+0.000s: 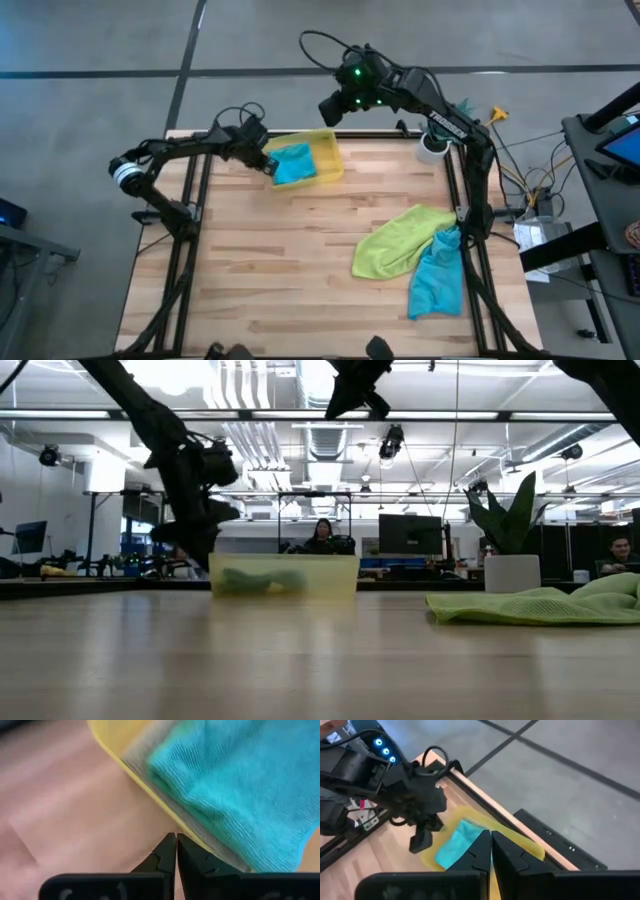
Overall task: Fold microfiber towels
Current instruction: Adjust the yellow bin
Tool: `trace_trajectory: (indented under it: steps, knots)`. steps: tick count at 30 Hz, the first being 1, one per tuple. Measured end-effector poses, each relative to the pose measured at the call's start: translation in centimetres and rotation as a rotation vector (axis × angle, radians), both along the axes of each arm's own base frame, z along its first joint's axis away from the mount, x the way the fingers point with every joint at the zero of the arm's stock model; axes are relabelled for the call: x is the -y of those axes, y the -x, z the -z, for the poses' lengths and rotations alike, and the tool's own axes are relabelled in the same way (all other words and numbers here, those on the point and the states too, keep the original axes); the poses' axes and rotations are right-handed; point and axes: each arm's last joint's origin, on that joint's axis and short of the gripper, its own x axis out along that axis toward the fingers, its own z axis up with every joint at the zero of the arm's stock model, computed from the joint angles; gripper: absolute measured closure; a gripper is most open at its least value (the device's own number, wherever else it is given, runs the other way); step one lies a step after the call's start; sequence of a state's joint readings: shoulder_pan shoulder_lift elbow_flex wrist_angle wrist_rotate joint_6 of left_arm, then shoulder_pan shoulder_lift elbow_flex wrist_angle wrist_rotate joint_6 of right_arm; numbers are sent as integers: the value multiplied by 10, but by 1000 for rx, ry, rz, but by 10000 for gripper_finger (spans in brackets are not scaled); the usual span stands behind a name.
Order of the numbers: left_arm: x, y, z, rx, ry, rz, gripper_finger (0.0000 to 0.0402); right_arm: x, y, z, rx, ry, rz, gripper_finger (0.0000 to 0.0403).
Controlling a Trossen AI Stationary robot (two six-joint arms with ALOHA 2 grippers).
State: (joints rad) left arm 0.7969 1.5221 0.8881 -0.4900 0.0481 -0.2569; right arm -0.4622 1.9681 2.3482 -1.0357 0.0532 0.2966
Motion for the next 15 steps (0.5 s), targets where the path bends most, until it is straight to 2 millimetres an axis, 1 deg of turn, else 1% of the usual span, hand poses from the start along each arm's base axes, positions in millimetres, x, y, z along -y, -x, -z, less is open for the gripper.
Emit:
trace_trajectory:
  steps: [4,7,11,15]
  knots:
    - [-20,-4,-12,18,-72,28,402,-4,0,-3,6,4,21,394]
    - [-37,-7,-17,19,-114,47,402,-8,-1,-3,19,-17,32,394]
    - [-55,-15,-16,28,-112,65,402,-16,-4,-3,24,-34,26,394]
    - [-65,-25,-13,91,-55,107,402,-24,-8,-2,28,-55,17,394]
